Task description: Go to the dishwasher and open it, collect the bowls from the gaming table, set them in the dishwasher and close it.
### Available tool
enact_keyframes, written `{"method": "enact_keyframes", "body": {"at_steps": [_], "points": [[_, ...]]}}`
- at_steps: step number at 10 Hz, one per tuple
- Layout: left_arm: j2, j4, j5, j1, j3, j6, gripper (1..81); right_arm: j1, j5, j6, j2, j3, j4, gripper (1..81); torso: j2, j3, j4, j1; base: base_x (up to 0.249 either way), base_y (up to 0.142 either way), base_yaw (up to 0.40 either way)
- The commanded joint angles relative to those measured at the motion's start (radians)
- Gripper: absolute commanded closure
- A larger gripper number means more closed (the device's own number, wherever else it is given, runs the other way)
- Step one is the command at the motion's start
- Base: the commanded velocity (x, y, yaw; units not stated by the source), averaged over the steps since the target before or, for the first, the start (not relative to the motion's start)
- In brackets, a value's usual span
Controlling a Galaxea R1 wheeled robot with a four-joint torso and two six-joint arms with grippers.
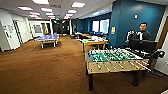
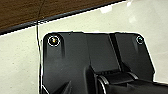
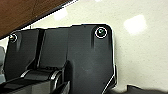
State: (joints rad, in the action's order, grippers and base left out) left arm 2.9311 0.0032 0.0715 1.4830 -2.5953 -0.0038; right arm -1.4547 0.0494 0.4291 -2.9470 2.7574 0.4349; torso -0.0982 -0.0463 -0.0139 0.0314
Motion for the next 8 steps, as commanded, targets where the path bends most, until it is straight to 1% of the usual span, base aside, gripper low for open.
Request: {"method": "enact_keyframes", "body": {"at_steps": [1, 8], "points": [[-0.004, -0.006, -0.045, -0.059, 0.001, -0.004, 1.0, 0.067, 0.058, 0.002, 0.007, 0.007, 0.002, 1.0, 0.000, 0.000, 0.000, 0.000, 0.000, 0.000, 0.000], [-0.002, -0.003, -0.044, -0.059, 0.001, -0.002, 1.0, 0.062, 0.060, 0.002, 0.004, 0.007, 0.002, 1.0, 0.000, 0.000, 0.000, 0.000, 0.000, 0.000, 0.000]]}}
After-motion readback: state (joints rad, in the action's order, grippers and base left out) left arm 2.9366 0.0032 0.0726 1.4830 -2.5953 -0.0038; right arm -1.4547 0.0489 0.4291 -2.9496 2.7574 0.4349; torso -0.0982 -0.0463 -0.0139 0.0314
